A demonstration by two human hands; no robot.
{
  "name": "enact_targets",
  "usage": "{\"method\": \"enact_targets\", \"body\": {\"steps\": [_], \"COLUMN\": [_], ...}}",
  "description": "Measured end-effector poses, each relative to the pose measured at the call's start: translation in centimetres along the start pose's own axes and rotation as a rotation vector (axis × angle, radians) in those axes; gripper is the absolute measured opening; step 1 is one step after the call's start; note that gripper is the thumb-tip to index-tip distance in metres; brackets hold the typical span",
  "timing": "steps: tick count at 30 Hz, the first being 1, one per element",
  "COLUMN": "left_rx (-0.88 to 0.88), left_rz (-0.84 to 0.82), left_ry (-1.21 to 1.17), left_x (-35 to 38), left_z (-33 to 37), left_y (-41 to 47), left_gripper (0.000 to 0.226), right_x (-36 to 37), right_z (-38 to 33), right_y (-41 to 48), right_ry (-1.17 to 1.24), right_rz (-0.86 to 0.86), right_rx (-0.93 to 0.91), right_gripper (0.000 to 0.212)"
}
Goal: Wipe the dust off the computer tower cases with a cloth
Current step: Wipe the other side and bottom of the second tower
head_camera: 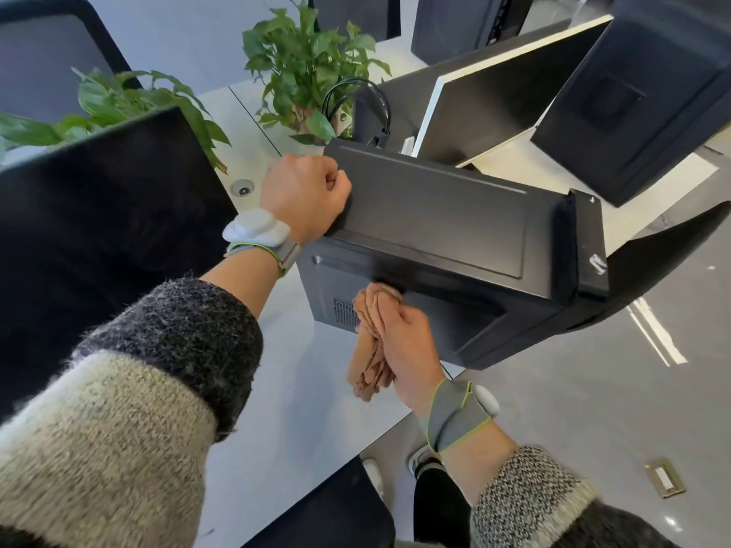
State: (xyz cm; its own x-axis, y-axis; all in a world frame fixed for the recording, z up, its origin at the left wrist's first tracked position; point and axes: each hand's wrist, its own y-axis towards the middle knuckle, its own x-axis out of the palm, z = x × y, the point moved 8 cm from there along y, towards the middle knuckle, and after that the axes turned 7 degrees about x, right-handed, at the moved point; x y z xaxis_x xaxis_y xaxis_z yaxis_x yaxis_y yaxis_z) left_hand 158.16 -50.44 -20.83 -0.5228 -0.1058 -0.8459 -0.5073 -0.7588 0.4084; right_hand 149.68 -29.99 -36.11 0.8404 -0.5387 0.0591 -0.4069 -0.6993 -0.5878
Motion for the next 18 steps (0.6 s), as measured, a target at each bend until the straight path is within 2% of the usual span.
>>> {"method": "enact_targets", "body": {"steps": [3, 8, 14, 18], "left_rx": [-0.016, 0.043, 0.039, 0.016], "left_rz": [0.034, 0.060, 0.060, 0.062], "left_ry": [0.004, -0.013, -0.001, 0.017], "left_x": [0.0, -0.4, -0.2, -0.2], "left_z": [-0.4, -0.4, -0.5, -0.5], "left_y": [0.0, -0.1, 0.1, 0.0], "left_gripper": [0.044, 0.046, 0.044, 0.043], "right_x": [0.1, 1.0, 1.5, 2.1], "right_z": [-1.4, 1.3, -0.6, 0.5], "right_y": [-0.2, 0.9, 0.1, 0.6], "right_ry": [-0.016, -0.032, -0.036, -0.031], "right_rz": [-0.008, -0.019, -0.019, 0.001], "right_rx": [-0.112, 0.030, -0.098, -0.033], "right_gripper": [0.039, 0.036, 0.038, 0.036]}}
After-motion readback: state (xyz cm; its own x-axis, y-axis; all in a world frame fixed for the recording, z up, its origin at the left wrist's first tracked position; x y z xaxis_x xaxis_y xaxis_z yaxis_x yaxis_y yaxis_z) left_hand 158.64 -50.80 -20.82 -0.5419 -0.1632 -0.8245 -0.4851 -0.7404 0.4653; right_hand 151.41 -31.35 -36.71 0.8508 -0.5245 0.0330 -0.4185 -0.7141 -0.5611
